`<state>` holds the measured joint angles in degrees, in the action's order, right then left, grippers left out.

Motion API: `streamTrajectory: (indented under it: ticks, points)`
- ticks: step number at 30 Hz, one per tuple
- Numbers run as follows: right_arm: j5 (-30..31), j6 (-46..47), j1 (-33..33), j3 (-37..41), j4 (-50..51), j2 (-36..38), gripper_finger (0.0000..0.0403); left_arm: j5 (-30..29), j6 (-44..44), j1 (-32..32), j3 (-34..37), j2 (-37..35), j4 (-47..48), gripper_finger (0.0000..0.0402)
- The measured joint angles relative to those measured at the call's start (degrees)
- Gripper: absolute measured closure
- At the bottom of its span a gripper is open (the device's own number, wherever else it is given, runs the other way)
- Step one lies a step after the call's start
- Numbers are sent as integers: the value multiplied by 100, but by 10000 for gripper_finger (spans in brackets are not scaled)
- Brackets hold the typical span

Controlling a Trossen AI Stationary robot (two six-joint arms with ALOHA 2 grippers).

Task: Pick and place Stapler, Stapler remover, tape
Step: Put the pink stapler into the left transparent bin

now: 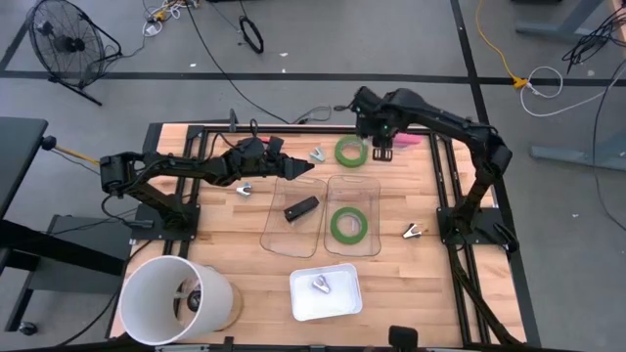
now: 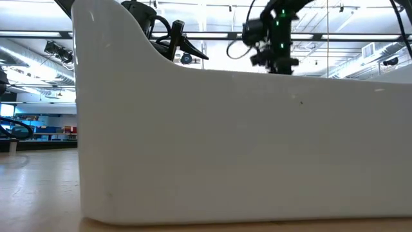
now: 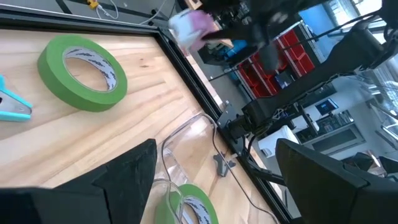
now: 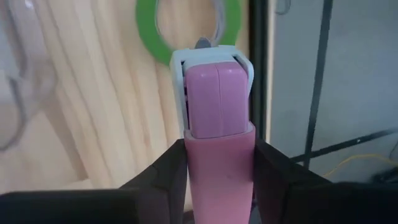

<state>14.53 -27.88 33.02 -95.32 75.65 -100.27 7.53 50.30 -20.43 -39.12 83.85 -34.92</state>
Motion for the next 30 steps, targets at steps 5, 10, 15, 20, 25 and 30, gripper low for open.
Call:
streamTrajectory:
  ticks: [5,10,15,20,25,30]
  points:
    - [-631,821,-131,-752,29,2,271,-2,-4,0,-1,0,-4,72]
    - [-1726,1600,-338,-1273,-396,2,271,29,-3,2,-1,0,-208,72]
    - [-2228,2002,-654,-1678,-605,2,271,297,-164,2,-1,0,-952,72]
    - [-2751,2753,-933,-1963,-796,9,271,427,-620,2,-6,0,-1659,72]
    - [-3322,3366,-1147,-2020,-1395,9,271,507,-1105,9,-6,0,-1847,72]
    - [-3453,3709,-1320,-2020,-2002,9,271,602,-1248,74,-6,-2,-2009,72]
